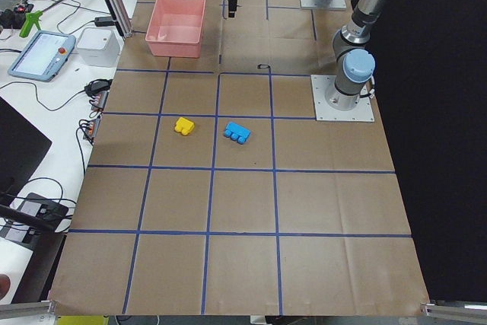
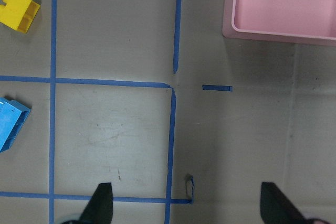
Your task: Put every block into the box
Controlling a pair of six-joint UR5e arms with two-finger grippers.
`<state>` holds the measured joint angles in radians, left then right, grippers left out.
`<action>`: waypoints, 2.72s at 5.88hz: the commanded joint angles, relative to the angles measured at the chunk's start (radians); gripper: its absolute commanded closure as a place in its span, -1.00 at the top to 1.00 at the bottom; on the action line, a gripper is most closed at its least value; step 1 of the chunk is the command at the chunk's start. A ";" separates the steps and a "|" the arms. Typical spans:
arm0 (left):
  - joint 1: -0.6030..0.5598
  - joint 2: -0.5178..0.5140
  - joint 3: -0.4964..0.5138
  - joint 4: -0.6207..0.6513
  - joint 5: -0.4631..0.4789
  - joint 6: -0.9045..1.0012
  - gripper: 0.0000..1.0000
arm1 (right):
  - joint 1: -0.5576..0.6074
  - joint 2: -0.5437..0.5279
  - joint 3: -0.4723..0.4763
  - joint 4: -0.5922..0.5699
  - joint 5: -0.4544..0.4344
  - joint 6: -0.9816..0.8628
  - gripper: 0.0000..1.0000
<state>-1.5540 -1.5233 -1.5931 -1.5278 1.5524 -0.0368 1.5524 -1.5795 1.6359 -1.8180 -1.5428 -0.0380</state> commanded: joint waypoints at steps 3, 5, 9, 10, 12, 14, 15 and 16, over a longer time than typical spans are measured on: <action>0.002 0.000 0.001 0.000 0.002 0.000 0.97 | 0.000 0.001 0.004 -0.004 0.000 -0.003 1.00; 0.005 0.000 0.002 0.000 0.003 0.002 0.97 | 0.000 0.001 0.008 -0.004 0.003 -0.002 1.00; 0.408 0.026 -0.028 -0.054 0.002 0.568 0.97 | -0.050 -0.005 0.041 -0.016 -0.005 -0.206 0.99; 0.586 0.008 -0.051 -0.040 -0.002 0.800 0.97 | -0.169 -0.022 0.044 -0.039 -0.008 -0.326 0.98; 0.693 -0.014 -0.054 -0.038 -0.011 1.045 0.97 | -0.517 -0.010 0.128 -0.047 0.045 -0.595 0.98; 0.661 -0.029 -0.094 -0.034 -0.015 1.180 0.97 | -0.639 0.065 0.302 -0.273 0.160 -0.669 0.99; 0.631 -0.061 -0.094 -0.025 -0.015 1.166 0.97 | -0.644 0.085 0.373 -0.381 0.144 -0.669 0.99; 0.609 -0.110 -0.100 0.013 -0.020 1.134 0.97 | -0.664 0.131 0.433 -0.449 0.148 -0.668 0.99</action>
<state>-0.9219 -1.5924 -1.6877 -1.5423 1.5356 1.1163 0.9071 -1.4876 2.0035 -2.1827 -1.3989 -0.7039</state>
